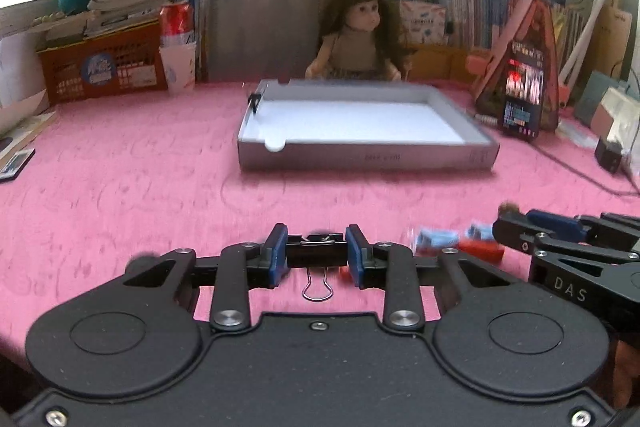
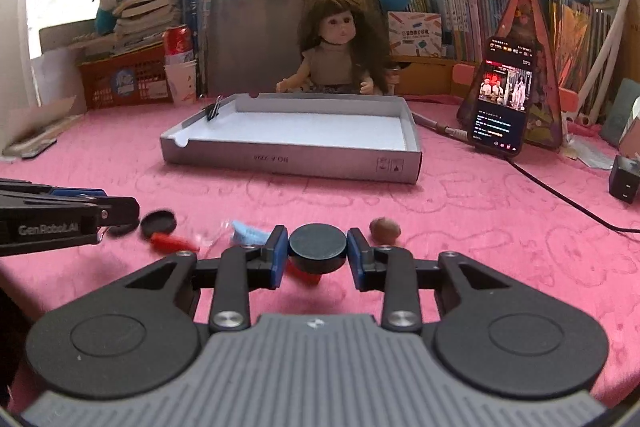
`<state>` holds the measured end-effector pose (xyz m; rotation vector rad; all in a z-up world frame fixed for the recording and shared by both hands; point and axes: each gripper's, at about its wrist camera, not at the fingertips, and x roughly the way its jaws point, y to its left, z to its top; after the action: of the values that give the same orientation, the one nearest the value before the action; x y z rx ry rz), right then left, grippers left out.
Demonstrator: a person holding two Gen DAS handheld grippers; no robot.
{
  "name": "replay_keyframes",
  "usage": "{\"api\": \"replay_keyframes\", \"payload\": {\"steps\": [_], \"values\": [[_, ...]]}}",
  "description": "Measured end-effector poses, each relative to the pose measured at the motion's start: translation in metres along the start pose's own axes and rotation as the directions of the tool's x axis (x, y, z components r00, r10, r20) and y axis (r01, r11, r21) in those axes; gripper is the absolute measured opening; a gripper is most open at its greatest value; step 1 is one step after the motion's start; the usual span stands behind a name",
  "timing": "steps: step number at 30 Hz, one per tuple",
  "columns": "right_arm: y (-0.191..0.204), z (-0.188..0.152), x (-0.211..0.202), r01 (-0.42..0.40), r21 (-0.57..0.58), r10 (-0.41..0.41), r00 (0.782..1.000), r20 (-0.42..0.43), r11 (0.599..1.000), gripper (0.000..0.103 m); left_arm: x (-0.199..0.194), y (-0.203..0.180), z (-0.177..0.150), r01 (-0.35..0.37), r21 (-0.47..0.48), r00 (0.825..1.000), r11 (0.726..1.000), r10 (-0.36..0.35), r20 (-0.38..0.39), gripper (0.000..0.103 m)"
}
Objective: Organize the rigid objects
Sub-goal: 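Carry the binder clip into the white tray and open the left tool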
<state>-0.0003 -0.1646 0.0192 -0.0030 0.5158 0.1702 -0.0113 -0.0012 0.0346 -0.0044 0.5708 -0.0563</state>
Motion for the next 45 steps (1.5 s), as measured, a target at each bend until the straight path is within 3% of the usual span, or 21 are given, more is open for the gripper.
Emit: {"api": "replay_keyframes", "payload": {"steps": [6, 12, 17, 22, 29, 36, 45], "values": [[-0.017, 0.029, 0.023, -0.011, 0.077, 0.016, 0.998, -0.058, 0.997, 0.037, 0.022, 0.013, 0.042, 0.027, -0.011, 1.0, 1.0, -0.027, -0.006, 0.029], [-0.031, 0.062, 0.051, -0.02, 0.102, 0.03, 0.995, -0.095, 0.995, 0.037, 0.058, 0.023, 0.085, 0.085, -0.063, 0.994, 0.994, -0.089, -0.063, 0.029], [-0.039, 0.09, 0.079, -0.025, 0.091, 0.037, 0.99, -0.133, 0.996, 0.037, 0.09, 0.02, 0.114, 0.073, -0.01, 0.996, 0.997, -0.073, -0.059, 0.029], [-0.047, 0.114, 0.107, -0.025, 0.102, 0.044, 0.981, -0.187, 0.995, 0.037, 0.136, 0.027, 0.14, 0.085, -0.044, 0.982, 0.995, -0.091, -0.165, 0.029], [-0.051, 0.136, 0.153, -0.003, 0.102, 0.029, 0.965, -0.261, 0.995, 0.037, 0.189, 0.03, 0.158, 0.054, -0.094, 0.965, 0.994, -0.076, -0.252, 0.029], [-0.051, 0.145, 0.199, 0.029, 0.122, 0.017, 0.935, -0.355, 0.992, 0.037, 0.229, 0.017, 0.16, 0.033, -0.085, 0.945, 0.996, -0.059, -0.322, 0.029], [-0.056, 0.138, 0.223, 0.076, 0.13, -0.018, 0.916, -0.401, 0.989, 0.037, 0.252, 0.003, 0.153, -0.001, -0.026, 0.944, 1.0, -0.007, -0.329, 0.03]]}}
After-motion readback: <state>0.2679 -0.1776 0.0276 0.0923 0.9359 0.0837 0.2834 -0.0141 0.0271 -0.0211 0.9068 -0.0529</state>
